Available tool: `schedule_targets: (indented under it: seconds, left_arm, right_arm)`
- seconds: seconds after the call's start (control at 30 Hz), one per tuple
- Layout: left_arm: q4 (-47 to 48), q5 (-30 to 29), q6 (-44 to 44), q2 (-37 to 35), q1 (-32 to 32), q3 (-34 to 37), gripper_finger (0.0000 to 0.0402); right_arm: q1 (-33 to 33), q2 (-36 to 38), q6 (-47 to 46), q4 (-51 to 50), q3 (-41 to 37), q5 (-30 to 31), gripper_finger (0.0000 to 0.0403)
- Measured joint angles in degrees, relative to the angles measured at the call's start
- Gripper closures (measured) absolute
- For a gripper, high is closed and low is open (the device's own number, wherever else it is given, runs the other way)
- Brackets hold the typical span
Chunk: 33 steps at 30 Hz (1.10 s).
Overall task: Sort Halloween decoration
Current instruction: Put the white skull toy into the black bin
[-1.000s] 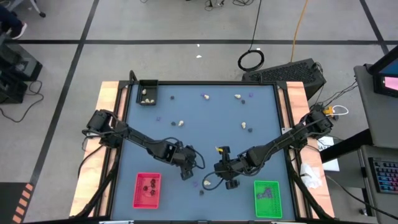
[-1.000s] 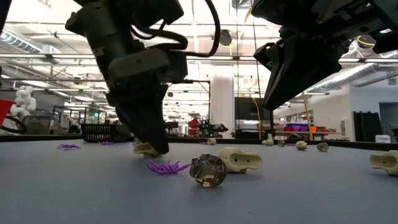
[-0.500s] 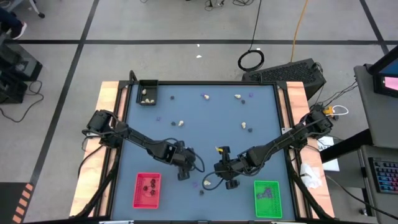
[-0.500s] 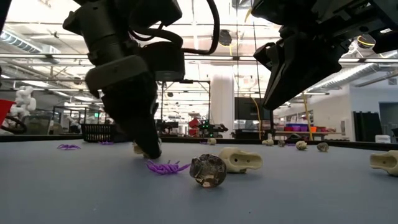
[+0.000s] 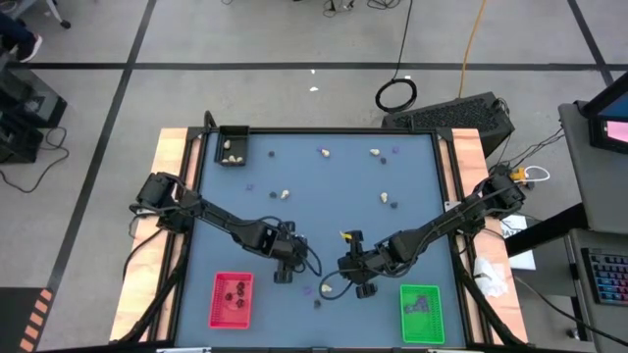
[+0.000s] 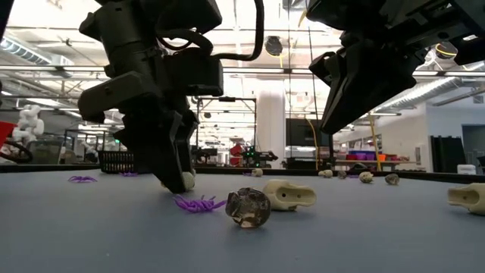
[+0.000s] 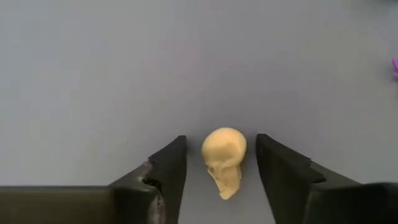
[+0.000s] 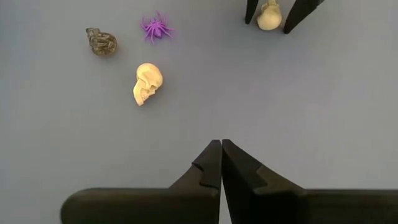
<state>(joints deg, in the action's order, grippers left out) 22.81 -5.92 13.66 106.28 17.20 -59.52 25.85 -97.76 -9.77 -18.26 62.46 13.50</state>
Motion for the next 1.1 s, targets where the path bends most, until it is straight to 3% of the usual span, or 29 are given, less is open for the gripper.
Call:
schedule_targets:
  seconds: [0.33,0.5,0.6,0.77,1.1]
  left_arm:
    - [-0.05,2.06,-4.78,0.04,0.01,0.15,0.0347]
    - [0.11,2.31,-5.20,-0.26,0.01,-0.34,0.0349]
    - [1.24,2.37,-5.19,-1.11,-0.01,-0.99,0.0372]
    - [3.58,1.58,-4.96,-5.83,-0.81,-1.90,0.0376]
    - [19.66,-6.76,-0.69,-17.66,-9.13,-1.87,0.0376]
  right_arm:
    - [0.00,0.00,0.01,0.00,0.00,0.00,0.0403]
    - [0.00,0.00,-0.01,0.02,0.00,0.00,0.0403]
    - [0.00,0.00,-0.01,0.00,0.00,0.00,0.0403]
    - [0.00,0.00,0.01,0.02,0.00,0.01,0.0403]
    - [0.00,-0.02,-0.01,-0.10,0.00,0.01,0.0403]
